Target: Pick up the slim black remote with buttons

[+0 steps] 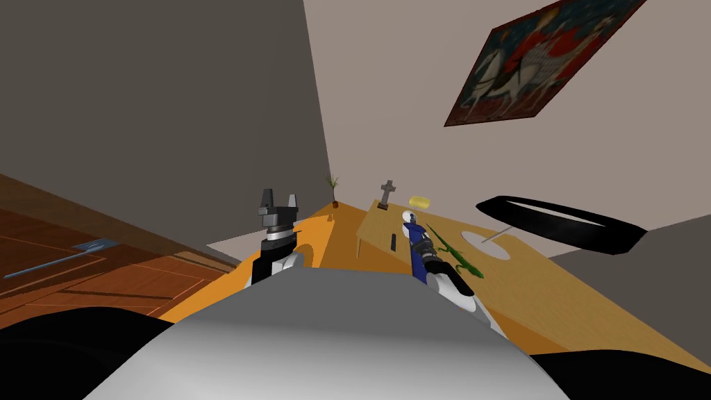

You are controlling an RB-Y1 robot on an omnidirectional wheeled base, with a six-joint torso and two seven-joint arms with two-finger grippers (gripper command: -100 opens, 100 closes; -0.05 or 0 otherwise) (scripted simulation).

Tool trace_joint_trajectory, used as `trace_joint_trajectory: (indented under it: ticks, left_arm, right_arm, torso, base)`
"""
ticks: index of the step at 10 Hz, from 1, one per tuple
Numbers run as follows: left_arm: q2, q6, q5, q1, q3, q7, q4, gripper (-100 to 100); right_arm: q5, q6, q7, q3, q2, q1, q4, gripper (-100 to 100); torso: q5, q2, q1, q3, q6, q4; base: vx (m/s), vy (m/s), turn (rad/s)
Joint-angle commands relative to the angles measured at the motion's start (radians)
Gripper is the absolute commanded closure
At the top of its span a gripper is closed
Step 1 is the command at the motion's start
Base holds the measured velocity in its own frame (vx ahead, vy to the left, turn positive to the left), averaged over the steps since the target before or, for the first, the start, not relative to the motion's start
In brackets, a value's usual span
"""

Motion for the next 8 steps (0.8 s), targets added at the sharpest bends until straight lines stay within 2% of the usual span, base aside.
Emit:
trace_joint_trajectory:
  ticks: [1, 2, 3, 4, 5, 6, 8]
  left_arm:
    - [0.0, 0.0, 0.0, 0.0, 0.0, 0.0, 0.0, 0]
    - [0.0, 0.0, 0.0, 0.0, 0.0, 0.0, 0.0, 0]
    - [0.0, 0.0, 0.0, 0.0, 0.0, 0.0, 0.0, 0]
    - [0.0, 0.0, 0.0, 0.0, 0.0, 0.0, 0.0, 0]
    - [0.0, 0.0, 0.0, 0.0, 0.0, 0.0, 0.0, 0]
    - [0.0, 0.0, 0.0, 0.0, 0.0, 0.0, 0.0, 0]
    - [0.0, 0.0, 0.0, 0.0, 0.0, 0.0, 0.0, 0]
  right_arm:
    - [-0.016, 0.041, -0.02, -0.009, -0.009, -0.001, 0.019, -100]
    - [-0.05, 0.071, -0.057, -0.027, -0.029, 0.0, 0.063, -100]
    - [-0.05, 0.093, -0.057, -0.027, -0.029, 0.0, 0.065, -100]
    - [-0.084, 0.126, -0.095, -0.044, -0.048, 0.0, 0.103, -100]
    - [-0.084, 0.144, -0.095, -0.044, -0.048, 0.0, 0.112, -100]
    - [-0.119, 0.183, -0.135, -0.06, -0.067, 0.0, 0.153, -100]
    - [-0.119, 0.195, -0.135, -0.06, -0.067, 0.0, 0.16, -100]
  torso:
    - [0.0, 0.0, 0.0, 0.0, 0.0, 0.0]
    - [0.0, 0.0, 0.0, 0.0, 0.0, 0.0]
    - [0.0, 0.0, 0.0, 0.0, 0.0, 0.0]
    - [0.0, 0.0, 0.0, 0.0, 0.001, 0.0]
    - [0.0, 0.0, 0.0, 0.0, 0.0, 0.0]
    - [0.0, 0.0, 0.0, 0.0, 0.0, 0.0]
    - [0.0, 0.0, 0.0, 0.0, 0.0, 0.0]
  base:
    - [0.025, 0.023, 0.085]
    - [0.027, 0.026, 0.208]
    - [0.029, 0.02, 0.102]
    - [0.036, 0.028, 0.141]
    - [0.027, 0.025, 0.104]
    - [0.028, 0.033, 0.2]
    - [0.023, 0.009, 0.055]
